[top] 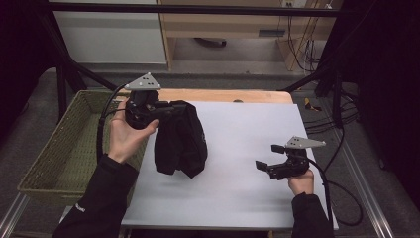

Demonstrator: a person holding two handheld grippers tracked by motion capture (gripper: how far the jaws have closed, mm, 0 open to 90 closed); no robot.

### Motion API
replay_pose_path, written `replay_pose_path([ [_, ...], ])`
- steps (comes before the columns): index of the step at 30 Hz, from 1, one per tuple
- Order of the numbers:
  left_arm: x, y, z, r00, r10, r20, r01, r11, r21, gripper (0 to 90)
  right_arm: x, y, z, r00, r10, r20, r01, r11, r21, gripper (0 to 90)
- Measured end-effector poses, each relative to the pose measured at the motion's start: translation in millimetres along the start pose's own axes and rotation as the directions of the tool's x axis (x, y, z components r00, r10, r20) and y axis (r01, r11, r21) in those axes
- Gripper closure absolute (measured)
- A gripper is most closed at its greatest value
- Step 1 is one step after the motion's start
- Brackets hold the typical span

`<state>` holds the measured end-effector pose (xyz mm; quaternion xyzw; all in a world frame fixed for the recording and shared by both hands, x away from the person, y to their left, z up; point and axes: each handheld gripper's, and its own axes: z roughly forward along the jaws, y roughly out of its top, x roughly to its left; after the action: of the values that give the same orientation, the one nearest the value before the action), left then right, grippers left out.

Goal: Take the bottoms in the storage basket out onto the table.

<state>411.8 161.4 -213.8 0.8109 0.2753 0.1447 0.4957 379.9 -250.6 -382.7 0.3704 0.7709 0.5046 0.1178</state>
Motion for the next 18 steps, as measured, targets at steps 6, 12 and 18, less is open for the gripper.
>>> replay_pose_path([
  [6,-0.5,-8.3,10.5,0.9999,-0.007,0.011,0.007,0.9999,0.014,83.9,0.2,-0.1,0.2,1.0000,0.002,0.000,-0.002,1.000,0.001,4.1],
  [12,-1.0,-16.4,21.4,0.9998,-0.011,0.015,0.010,0.9996,0.026,83.9,0.3,-0.3,0.7,1.0000,0.003,0.002,-0.003,1.000,0.003,4.1],
  [18,-2.5,-24.8,33.4,0.9996,-0.013,0.027,0.012,0.9991,0.042,83.8,0.3,-0.2,0.4,1.0000,0.003,0.001,-0.003,1.000,0.002,4.1],
])
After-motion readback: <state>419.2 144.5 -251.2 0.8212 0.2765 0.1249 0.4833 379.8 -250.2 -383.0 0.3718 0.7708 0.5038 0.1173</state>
